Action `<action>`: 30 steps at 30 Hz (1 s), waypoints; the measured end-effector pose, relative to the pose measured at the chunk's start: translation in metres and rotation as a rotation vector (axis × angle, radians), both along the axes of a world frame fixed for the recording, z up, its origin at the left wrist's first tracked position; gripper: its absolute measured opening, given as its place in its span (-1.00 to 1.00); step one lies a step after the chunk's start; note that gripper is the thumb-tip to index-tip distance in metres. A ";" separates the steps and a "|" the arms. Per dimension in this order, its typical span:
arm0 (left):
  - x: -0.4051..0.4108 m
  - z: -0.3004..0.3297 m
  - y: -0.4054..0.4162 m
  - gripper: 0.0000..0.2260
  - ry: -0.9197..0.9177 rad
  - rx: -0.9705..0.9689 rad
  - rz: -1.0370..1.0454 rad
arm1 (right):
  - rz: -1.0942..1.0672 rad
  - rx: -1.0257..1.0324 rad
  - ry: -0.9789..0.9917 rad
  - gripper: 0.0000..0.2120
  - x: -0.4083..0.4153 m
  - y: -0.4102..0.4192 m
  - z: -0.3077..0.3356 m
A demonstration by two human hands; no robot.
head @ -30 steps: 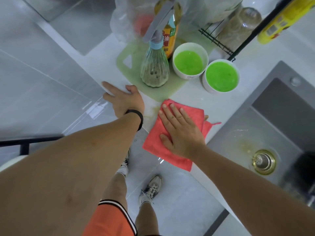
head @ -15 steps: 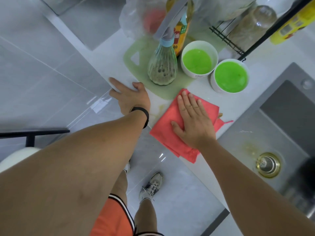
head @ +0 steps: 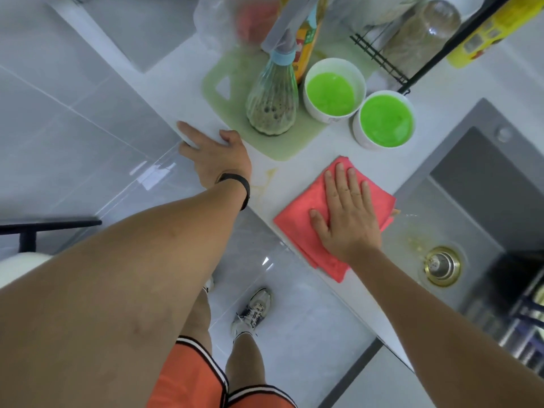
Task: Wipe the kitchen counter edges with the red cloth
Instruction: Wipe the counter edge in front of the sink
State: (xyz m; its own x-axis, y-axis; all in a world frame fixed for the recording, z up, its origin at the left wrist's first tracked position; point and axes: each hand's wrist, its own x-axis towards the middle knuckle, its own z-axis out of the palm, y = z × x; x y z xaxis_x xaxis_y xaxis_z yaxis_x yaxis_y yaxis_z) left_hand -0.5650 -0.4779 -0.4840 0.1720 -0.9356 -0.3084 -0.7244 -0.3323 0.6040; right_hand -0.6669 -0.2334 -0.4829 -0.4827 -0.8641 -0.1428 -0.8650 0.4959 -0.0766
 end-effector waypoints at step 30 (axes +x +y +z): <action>0.002 -0.002 0.000 -0.33 0.007 -0.028 -0.030 | 0.489 -0.148 -0.017 -0.32 0.037 -0.085 -0.009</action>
State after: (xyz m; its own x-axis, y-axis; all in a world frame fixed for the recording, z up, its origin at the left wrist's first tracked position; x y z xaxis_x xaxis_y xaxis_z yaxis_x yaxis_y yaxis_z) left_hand -0.5627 -0.4774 -0.4860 0.1412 -0.9487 -0.2829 -0.7296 -0.2929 0.6180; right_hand -0.6303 -0.3188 -0.4917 -0.0154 -0.9999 -0.0066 -0.9912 0.0161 -0.1313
